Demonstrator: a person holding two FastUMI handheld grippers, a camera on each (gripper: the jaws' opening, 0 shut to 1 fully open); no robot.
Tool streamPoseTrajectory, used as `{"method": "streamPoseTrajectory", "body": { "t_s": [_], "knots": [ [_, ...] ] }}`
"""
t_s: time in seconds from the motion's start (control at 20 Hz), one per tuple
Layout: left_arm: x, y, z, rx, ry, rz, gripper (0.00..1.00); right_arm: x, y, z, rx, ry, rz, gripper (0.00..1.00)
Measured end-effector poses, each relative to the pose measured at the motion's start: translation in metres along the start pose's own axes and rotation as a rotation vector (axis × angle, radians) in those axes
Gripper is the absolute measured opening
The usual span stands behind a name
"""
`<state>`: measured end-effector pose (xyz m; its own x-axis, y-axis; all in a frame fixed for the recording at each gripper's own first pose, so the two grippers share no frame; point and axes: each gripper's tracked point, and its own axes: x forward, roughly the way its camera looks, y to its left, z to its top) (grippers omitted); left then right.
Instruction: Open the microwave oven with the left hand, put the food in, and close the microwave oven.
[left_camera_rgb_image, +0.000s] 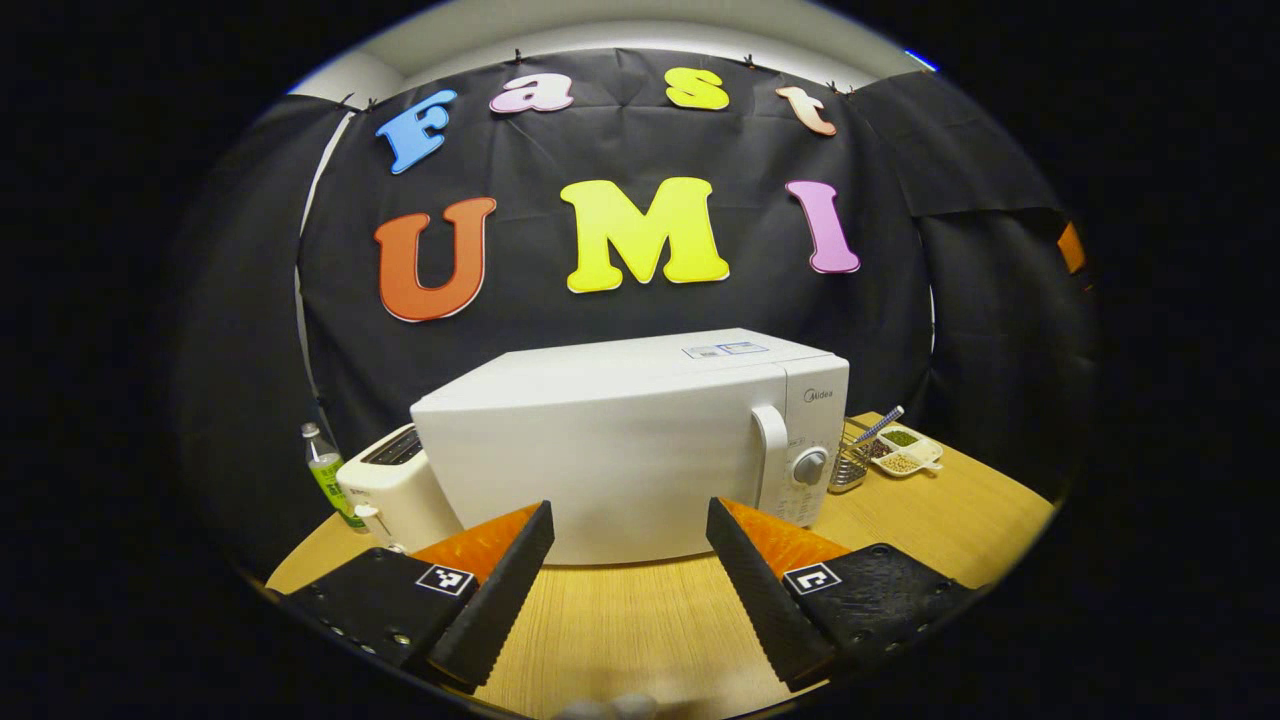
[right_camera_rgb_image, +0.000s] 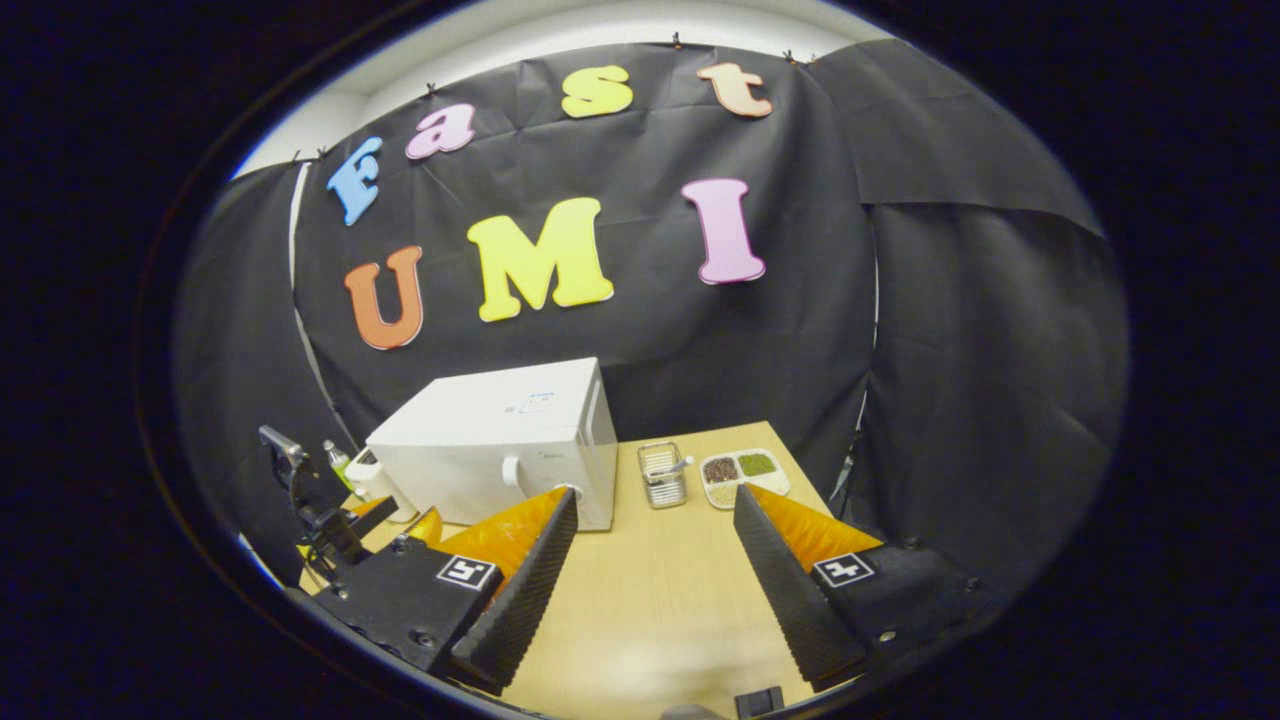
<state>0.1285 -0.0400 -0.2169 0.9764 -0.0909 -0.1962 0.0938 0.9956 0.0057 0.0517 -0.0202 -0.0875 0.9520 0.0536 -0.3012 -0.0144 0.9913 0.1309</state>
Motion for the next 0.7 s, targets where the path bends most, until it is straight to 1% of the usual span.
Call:
{"method": "streamPoseTrajectory", "body": {
  "t_s": [0.15,0.4,0.6,0.7],
  "knots": [
    [-0.045,0.012,0.028,-0.027,-0.018,0.013,0.96,-0.018,0.014,0.014,-0.025,-0.066,0.004,1.0],
    [-0.114,0.035,0.077,-0.042,-0.052,0.037,0.97,-0.048,0.041,0.034,-0.073,-0.162,0.017,1.0],
    [-0.155,0.053,0.114,-0.091,-0.077,0.06,0.96,-0.067,0.06,0.041,-0.097,-0.204,0.035,1.0],
    [-0.168,0.058,0.136,-0.108,-0.112,0.07,0.96,-0.072,0.069,0.043,-0.118,-0.219,0.037,1.0]
  ]
}}
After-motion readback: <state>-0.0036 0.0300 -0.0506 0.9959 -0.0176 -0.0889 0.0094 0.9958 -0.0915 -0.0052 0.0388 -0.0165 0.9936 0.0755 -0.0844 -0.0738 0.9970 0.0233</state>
